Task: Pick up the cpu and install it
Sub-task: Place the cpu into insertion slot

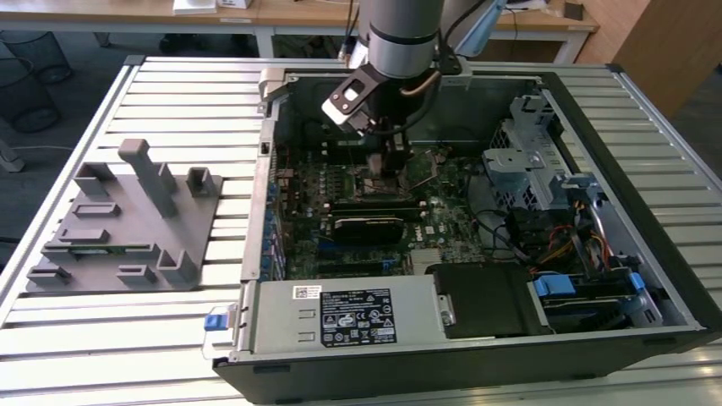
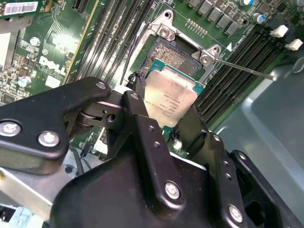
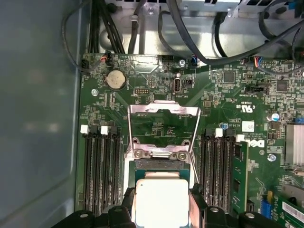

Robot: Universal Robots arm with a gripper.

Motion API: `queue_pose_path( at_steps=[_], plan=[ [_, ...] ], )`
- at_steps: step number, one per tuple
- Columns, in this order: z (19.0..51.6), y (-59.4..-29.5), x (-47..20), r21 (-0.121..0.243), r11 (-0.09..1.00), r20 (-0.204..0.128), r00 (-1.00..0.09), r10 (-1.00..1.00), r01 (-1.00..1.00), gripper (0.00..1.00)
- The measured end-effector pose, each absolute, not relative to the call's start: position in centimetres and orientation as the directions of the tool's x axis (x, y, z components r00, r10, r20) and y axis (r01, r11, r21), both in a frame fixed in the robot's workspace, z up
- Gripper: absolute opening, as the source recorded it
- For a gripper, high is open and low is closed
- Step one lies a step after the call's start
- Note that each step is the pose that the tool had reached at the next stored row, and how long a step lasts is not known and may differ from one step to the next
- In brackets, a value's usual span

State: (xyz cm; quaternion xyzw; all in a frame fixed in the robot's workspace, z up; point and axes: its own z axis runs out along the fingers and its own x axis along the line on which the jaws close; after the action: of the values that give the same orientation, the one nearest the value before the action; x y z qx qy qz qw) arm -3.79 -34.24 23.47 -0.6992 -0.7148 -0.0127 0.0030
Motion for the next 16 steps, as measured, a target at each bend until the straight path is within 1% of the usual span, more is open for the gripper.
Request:
queue_pose_path(
  at_steps=[16],
  plan=[
    [21.7, -34.2, -4.2, 0.014, 0.013, 0.022, -0.014, 1.0, 1.0, 0.53]
  ],
)
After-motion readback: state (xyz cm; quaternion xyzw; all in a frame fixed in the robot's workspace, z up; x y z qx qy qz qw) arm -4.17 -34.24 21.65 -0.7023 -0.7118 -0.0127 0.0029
